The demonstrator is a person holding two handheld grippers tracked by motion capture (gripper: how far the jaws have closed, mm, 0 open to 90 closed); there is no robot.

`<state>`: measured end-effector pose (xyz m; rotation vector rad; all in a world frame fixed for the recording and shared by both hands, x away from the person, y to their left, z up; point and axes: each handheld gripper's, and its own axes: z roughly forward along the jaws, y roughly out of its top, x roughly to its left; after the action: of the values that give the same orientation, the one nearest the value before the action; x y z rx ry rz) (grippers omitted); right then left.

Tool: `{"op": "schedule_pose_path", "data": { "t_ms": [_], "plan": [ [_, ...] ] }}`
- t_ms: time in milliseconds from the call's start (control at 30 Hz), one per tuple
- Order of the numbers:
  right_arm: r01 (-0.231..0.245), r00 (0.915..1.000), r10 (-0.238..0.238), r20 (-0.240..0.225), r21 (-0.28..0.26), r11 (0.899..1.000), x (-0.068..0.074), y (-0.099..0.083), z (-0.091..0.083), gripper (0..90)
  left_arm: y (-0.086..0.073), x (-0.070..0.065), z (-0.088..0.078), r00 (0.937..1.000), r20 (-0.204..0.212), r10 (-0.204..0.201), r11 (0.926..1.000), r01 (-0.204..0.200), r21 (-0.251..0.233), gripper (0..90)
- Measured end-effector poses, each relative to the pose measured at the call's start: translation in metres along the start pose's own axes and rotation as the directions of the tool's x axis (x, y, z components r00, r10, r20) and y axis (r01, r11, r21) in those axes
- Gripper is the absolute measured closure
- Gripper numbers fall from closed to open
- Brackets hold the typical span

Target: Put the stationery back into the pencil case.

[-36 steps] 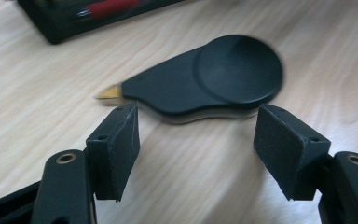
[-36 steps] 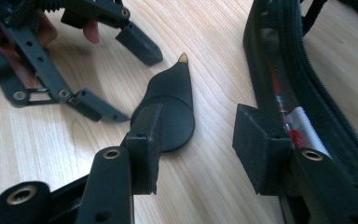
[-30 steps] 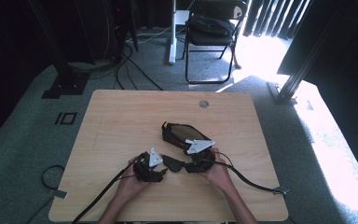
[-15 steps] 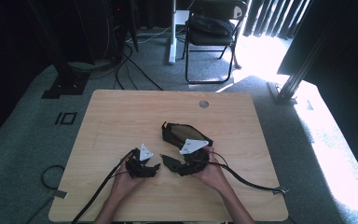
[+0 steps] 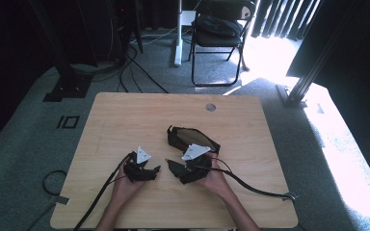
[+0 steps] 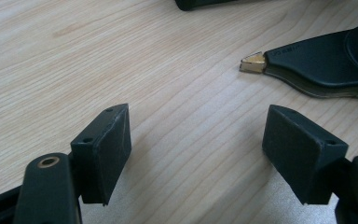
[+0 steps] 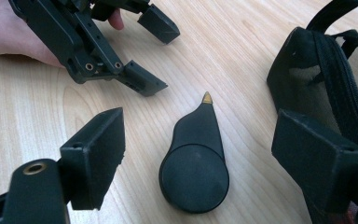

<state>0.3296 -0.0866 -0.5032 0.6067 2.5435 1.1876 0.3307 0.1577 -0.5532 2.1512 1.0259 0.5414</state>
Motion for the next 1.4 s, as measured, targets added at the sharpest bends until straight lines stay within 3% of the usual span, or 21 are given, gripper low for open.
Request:
{"op": "schedule_pose_path", "data": {
  "t_ms": [267, 767, 1400],
  "plan": [
    [0.007, 1.0000, -0.007, 0.004, 0.000, 1.000, 0.002, -0.002, 0.004, 18.1, 0.000, 0.005, 0.002, 0.9986, 0.024, -0.048, 0.9988, 0.048, 0.015, 20.8],
    [-0.010, 0.9999, 0.009, 0.007, 0.042, 0.999, 0.002, -0.010, 0.019, 18.6, 0.000, 0.005, 0.002, 0.9987, 0.025, -0.044, 0.9989, 0.044, 0.017, 20.7],
    [-0.030, 0.9996, 0.030, 0.003, 0.115, 0.993, -0.001, -0.020, 0.036, 27.2, 0.000, 0.005, 0.002, 0.9987, 0.025, -0.044, 0.9989, 0.044, 0.017, 20.7]
  ]
}}
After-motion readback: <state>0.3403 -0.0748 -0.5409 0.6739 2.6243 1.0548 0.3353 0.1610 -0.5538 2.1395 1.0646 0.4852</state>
